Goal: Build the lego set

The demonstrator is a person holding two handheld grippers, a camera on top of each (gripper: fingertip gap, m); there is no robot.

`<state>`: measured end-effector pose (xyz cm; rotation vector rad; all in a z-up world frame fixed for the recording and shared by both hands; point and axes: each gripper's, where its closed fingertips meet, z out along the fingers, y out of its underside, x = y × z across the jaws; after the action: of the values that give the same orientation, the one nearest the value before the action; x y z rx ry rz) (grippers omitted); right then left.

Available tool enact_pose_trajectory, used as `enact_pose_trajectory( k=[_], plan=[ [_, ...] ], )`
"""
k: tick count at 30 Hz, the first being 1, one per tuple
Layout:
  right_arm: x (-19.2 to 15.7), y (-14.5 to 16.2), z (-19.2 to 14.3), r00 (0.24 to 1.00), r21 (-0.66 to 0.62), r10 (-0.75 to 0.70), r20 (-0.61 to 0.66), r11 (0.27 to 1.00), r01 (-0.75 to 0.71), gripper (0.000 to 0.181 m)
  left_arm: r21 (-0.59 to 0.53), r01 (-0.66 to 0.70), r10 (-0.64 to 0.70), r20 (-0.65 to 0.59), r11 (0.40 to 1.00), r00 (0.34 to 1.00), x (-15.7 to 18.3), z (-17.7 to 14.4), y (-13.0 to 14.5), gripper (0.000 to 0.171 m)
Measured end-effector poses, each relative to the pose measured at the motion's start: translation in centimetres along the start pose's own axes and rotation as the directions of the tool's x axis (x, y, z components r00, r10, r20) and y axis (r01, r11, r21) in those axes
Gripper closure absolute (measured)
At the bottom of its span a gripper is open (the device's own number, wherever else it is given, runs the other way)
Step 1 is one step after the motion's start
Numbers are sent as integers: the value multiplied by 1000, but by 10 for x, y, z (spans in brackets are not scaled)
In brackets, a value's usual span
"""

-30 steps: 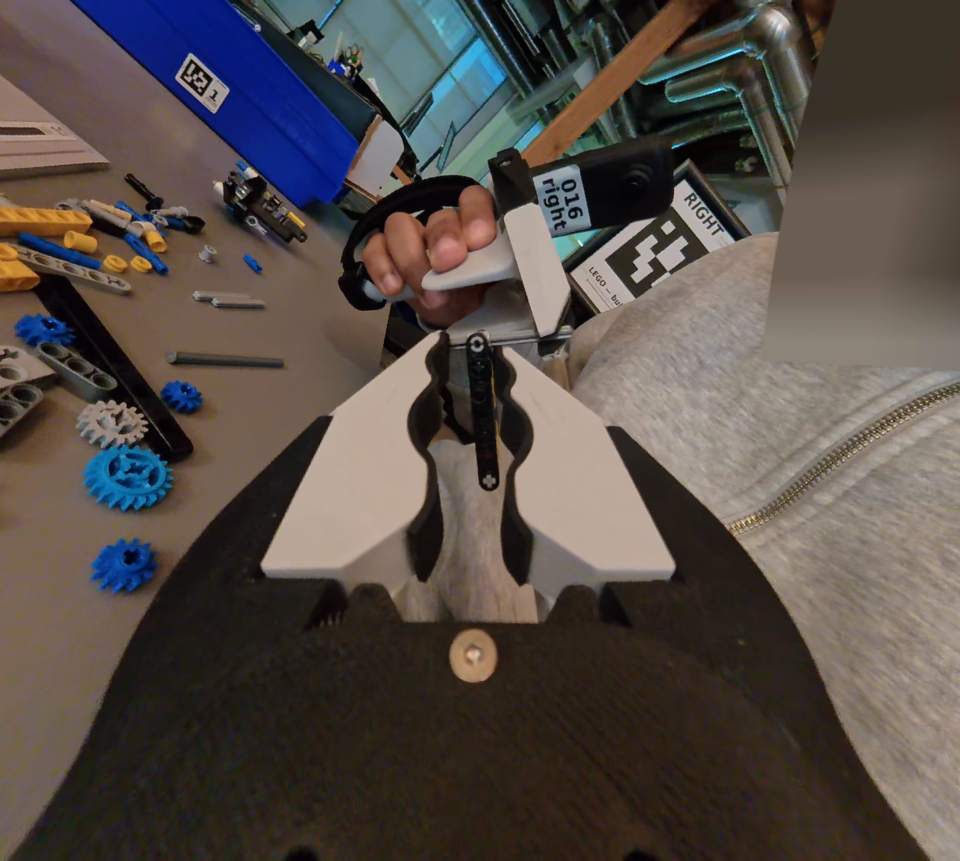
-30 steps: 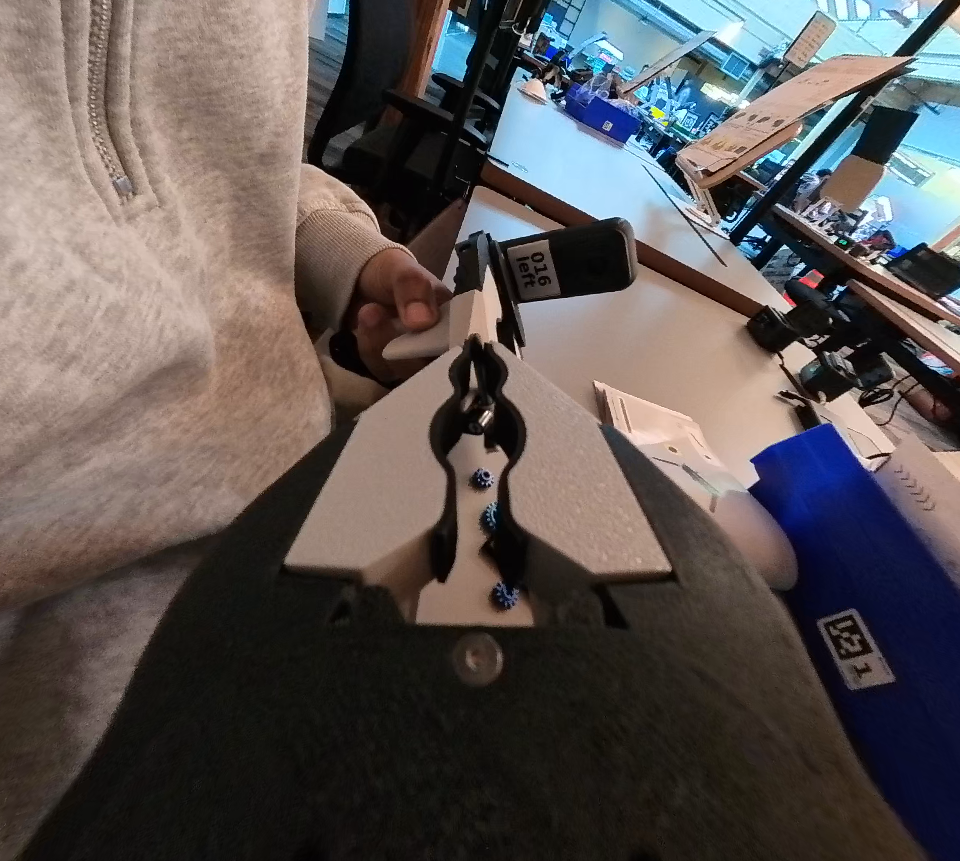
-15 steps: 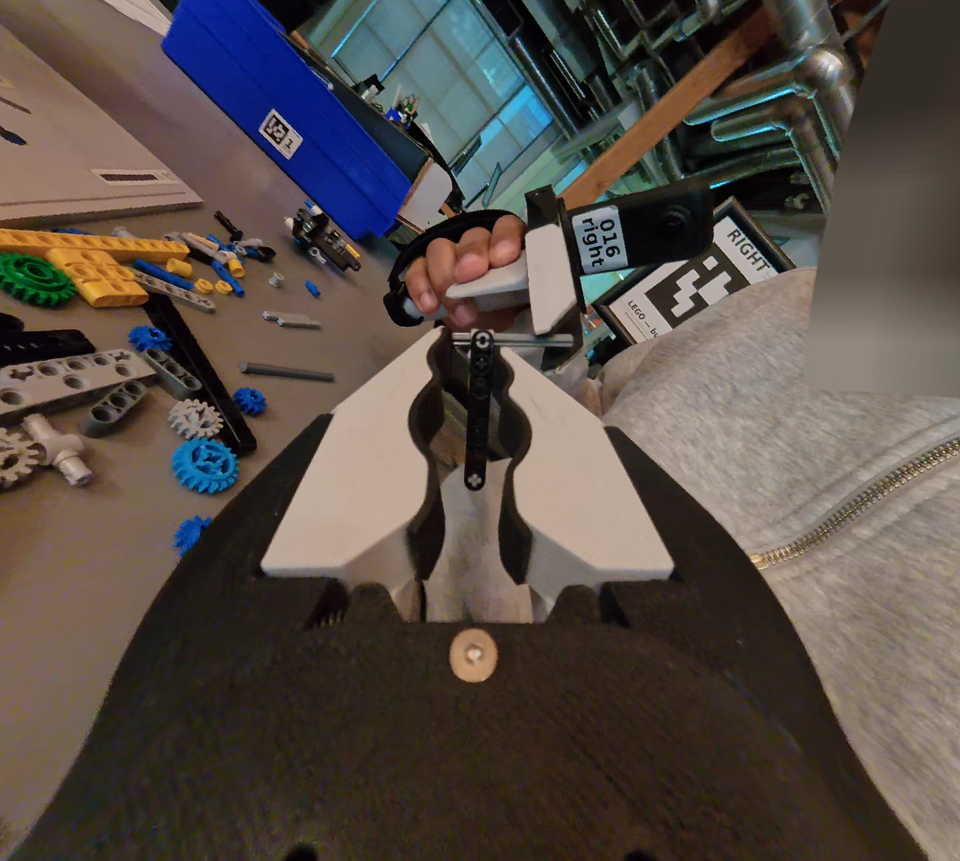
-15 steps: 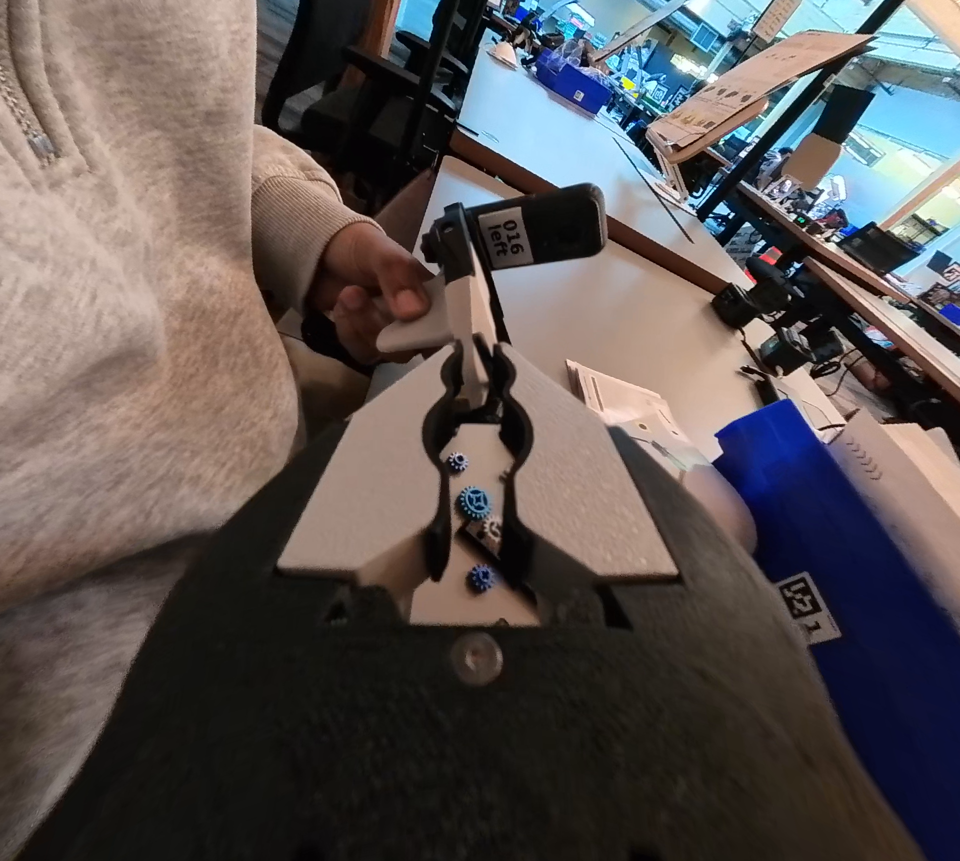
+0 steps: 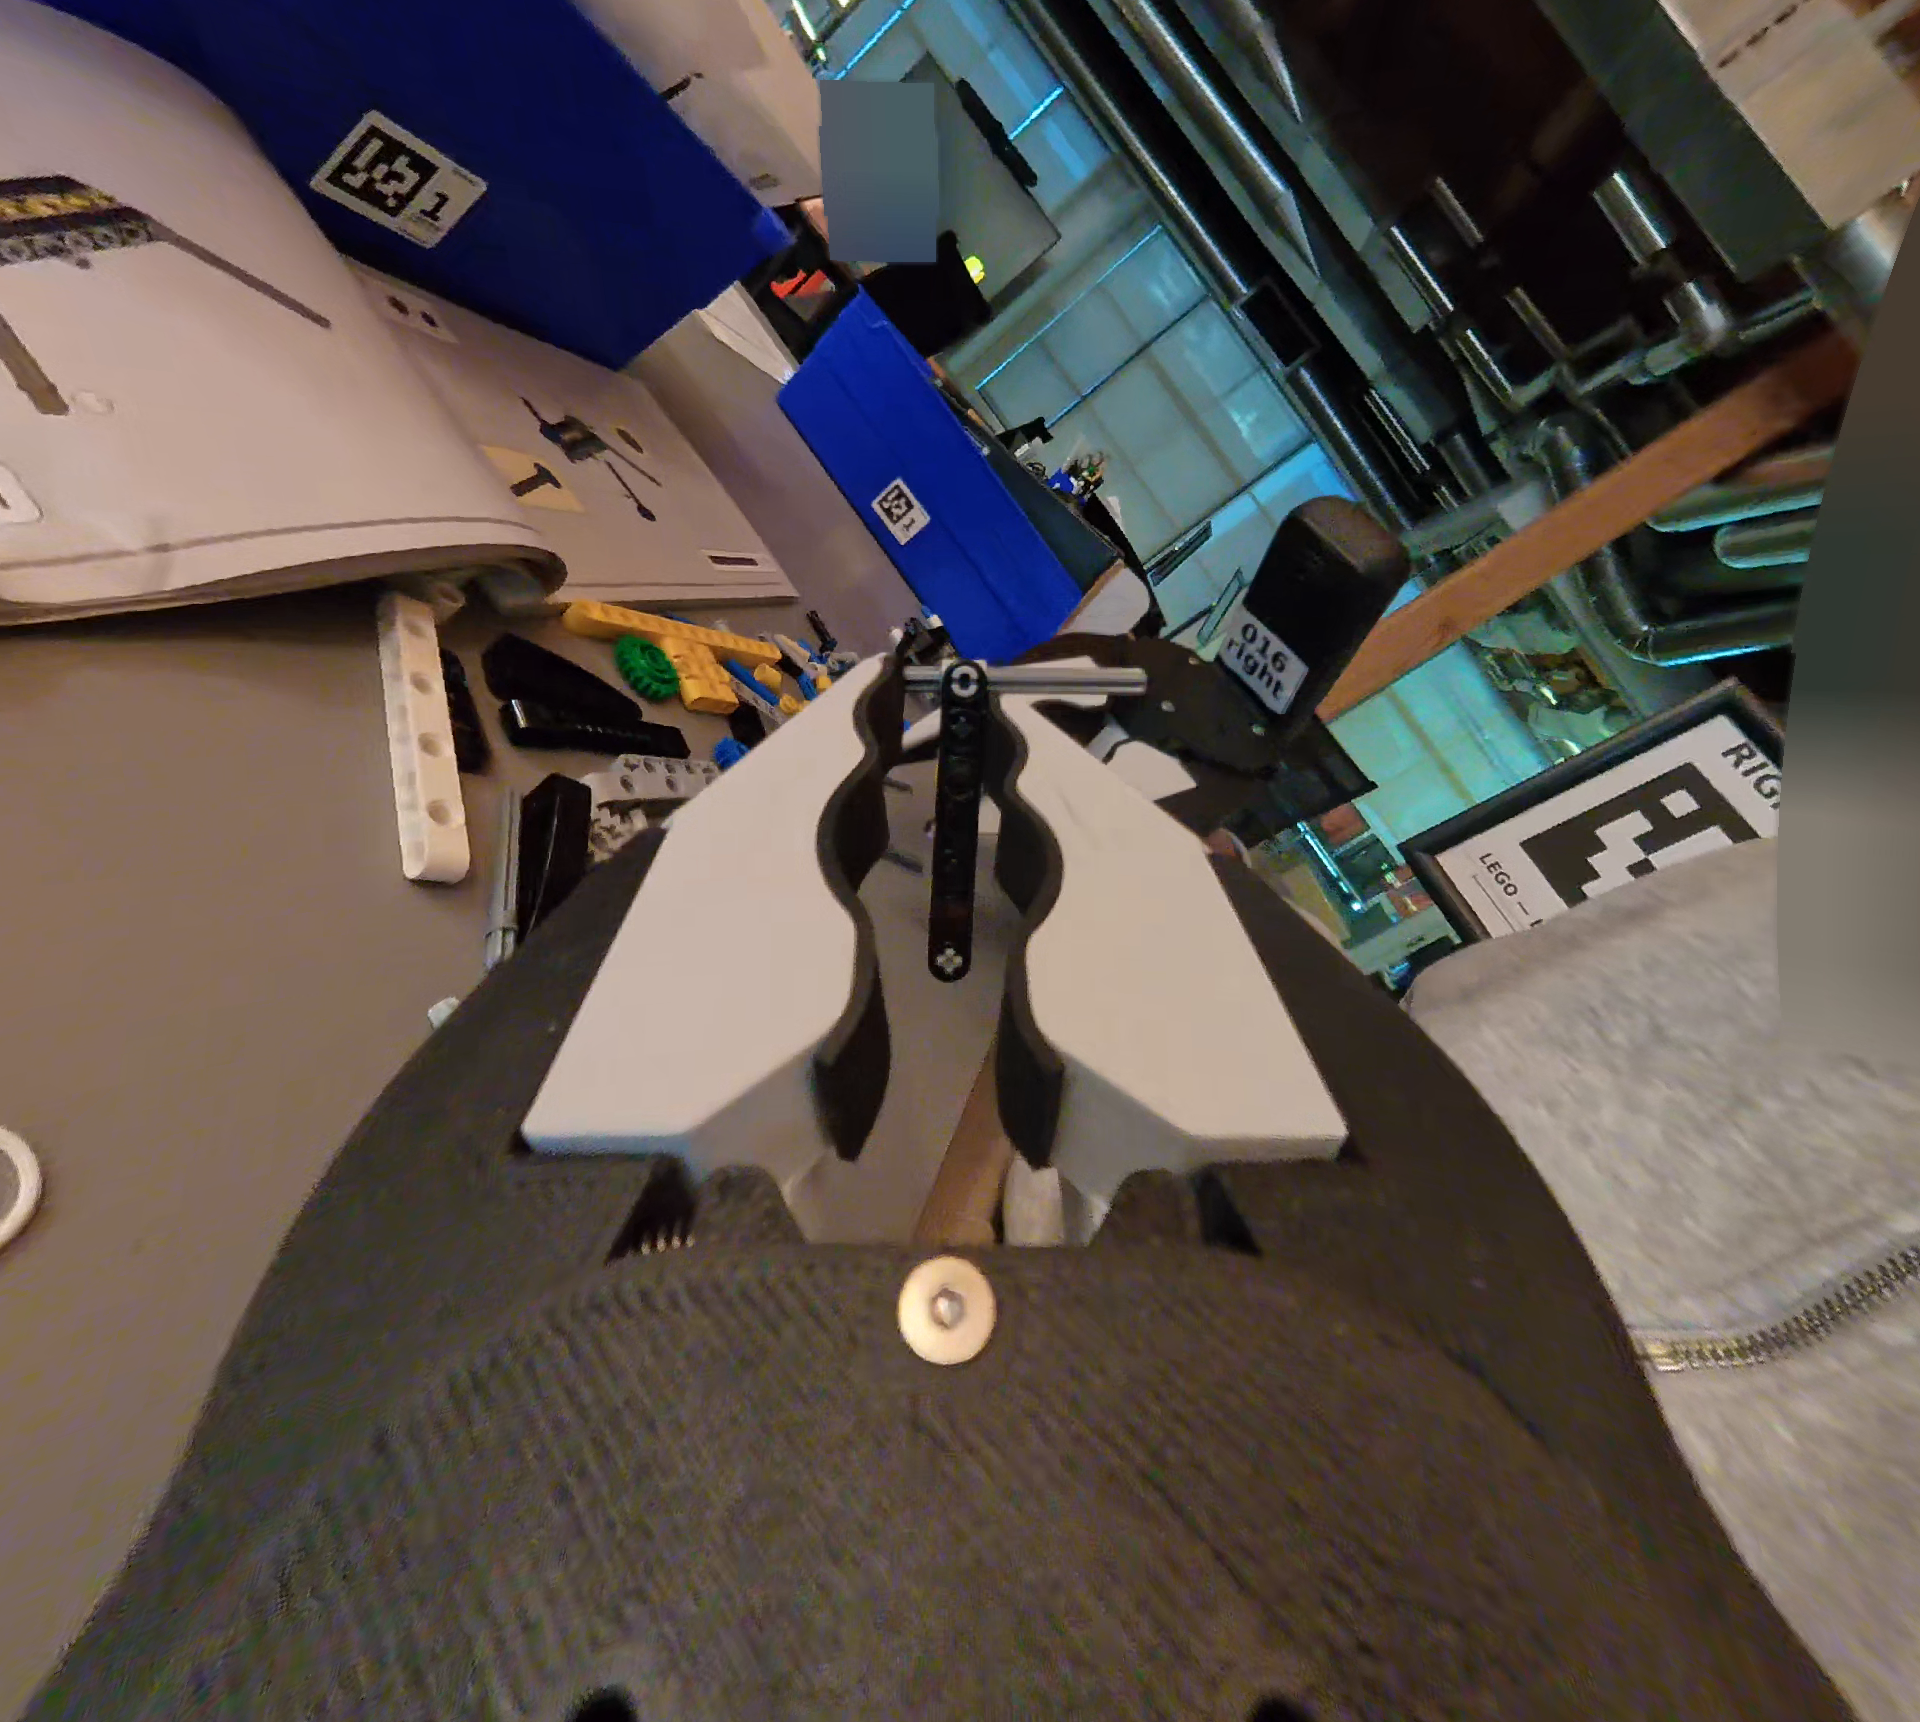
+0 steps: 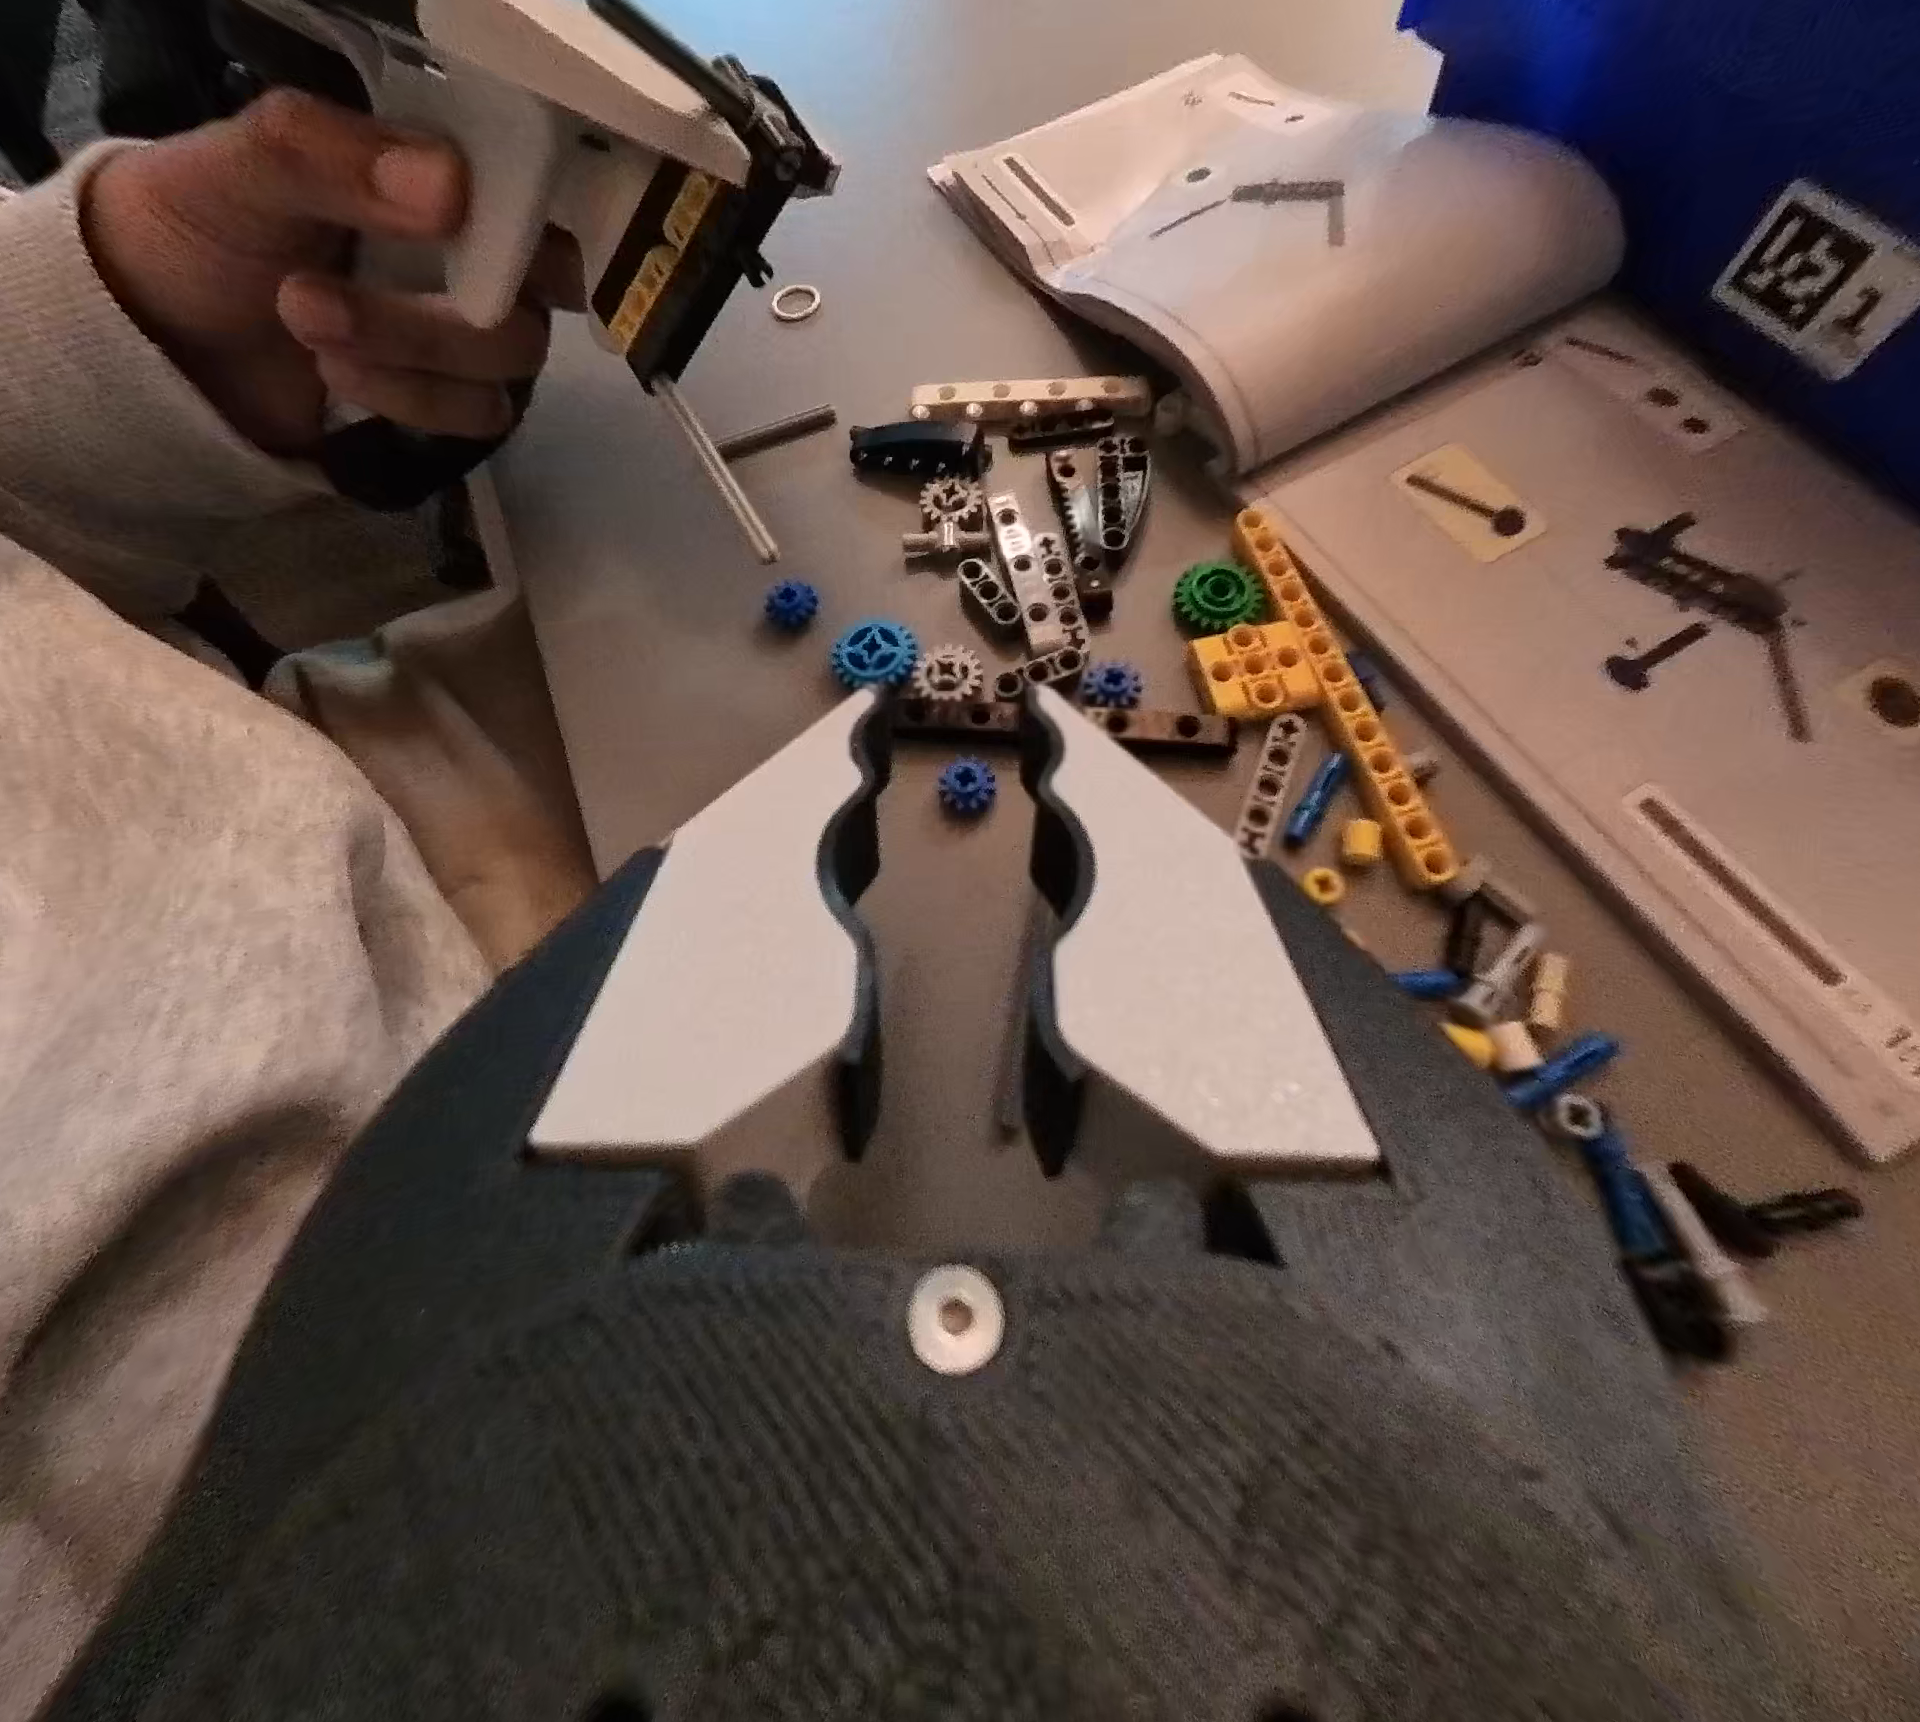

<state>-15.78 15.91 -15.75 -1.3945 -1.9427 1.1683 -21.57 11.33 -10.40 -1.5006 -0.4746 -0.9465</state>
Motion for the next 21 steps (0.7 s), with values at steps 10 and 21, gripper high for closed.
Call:
enact_pose_trajectory(
  k=[10, 21],
  plan=[
    [2, 32, 18, 998, -133, 14, -62, 991, -22, 159, 8, 123, -123, -5, 992, 992, -11, 0, 3, 158],
    [-2, 7, 10, 990, -40, -113, -89, 993, 110, 169, -1, 84, -84, -2, 996, 996, -9, 3, 6, 158]
  ],
)
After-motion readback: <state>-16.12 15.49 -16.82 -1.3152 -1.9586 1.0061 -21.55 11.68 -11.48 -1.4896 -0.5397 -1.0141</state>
